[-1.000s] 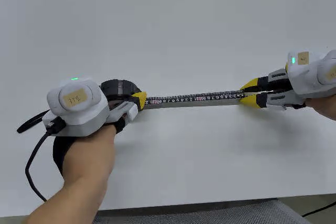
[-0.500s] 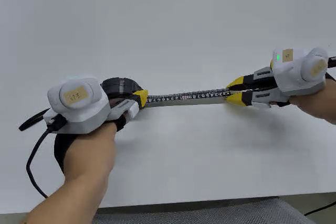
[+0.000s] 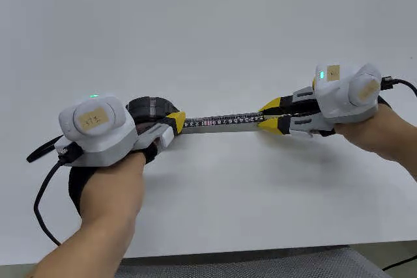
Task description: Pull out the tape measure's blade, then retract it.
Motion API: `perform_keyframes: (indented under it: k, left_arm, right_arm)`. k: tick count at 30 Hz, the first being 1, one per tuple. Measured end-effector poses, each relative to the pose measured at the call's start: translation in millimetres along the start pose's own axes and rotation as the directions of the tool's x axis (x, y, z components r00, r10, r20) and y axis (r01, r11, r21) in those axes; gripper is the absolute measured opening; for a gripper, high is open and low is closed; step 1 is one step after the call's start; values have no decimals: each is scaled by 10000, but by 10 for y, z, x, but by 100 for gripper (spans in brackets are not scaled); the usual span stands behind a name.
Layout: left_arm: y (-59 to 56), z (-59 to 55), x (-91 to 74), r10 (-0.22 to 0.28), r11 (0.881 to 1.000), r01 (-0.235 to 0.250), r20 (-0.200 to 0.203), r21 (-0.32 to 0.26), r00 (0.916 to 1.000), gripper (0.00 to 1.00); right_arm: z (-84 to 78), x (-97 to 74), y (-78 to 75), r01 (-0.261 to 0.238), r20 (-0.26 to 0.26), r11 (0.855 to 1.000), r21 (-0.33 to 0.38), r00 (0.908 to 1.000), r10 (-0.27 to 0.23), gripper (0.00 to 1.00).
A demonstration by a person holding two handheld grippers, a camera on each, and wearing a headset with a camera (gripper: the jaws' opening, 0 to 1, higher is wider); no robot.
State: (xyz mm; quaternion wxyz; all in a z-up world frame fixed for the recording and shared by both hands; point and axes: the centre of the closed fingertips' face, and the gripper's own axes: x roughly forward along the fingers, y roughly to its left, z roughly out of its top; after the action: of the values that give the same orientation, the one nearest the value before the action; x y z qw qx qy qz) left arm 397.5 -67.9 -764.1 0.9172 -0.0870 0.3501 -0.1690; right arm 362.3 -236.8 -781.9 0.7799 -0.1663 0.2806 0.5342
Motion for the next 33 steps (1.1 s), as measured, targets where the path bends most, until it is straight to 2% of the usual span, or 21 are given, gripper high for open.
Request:
perform_keyframes:
  k: [19, 33]
  left_arm:
    - [2, 5, -1, -132, 9998, 133, 44, -150, 9999, 58]
    - [11, 5, -6, -249, 9994, 251, 72, -230, 9997, 58]
  right_arm:
    - [144, 197, 45, -209, 404, 9996, 179, 9990, 201, 10]
    - [330, 461, 126, -487, 755, 9986, 184, 9960, 472, 10]
